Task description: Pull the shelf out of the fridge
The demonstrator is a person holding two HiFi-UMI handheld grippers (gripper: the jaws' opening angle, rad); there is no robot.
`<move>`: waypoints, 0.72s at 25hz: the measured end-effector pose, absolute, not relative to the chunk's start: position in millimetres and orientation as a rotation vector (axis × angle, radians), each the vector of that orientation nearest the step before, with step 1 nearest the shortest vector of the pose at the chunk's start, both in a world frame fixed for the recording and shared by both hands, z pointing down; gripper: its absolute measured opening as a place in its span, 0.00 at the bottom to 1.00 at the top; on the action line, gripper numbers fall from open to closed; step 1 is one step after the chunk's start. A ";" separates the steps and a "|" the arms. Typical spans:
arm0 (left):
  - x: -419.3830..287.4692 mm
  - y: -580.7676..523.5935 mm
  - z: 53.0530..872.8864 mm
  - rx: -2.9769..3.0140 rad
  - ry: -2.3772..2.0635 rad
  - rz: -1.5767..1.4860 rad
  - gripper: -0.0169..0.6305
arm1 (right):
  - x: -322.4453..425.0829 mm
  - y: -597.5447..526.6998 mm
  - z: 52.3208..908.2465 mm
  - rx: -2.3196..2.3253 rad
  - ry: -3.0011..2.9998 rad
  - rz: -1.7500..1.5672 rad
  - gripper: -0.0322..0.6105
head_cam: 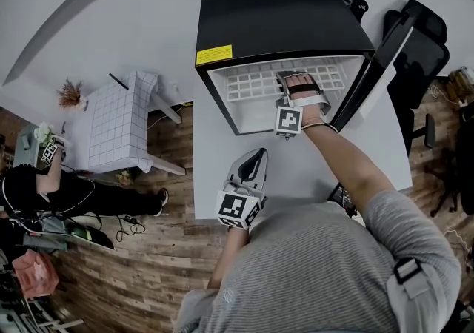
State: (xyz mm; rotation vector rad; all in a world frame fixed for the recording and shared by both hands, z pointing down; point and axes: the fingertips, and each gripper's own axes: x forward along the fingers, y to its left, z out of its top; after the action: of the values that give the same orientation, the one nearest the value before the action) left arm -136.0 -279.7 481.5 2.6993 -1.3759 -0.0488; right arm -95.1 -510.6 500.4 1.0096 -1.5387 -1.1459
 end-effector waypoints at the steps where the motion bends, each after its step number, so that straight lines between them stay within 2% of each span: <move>1: -136.3 -279.6 481.1 2.698 -1.377 -0.050 0.05 | -96.3 -508.6 499.2 1.012 -1.552 -1.139 0.11; 18: -133.3 -249.7 476.3 2.723 -1.346 -0.061 0.05 | -94.3 -469.7 496.0 1.018 -1.521 -1.179 0.11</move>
State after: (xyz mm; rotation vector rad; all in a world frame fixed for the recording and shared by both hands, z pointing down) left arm -133.3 -249.7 476.3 2.7228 -1.3461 -0.0606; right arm -94.3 -469.7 496.0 1.0180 -1.5209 -1.1795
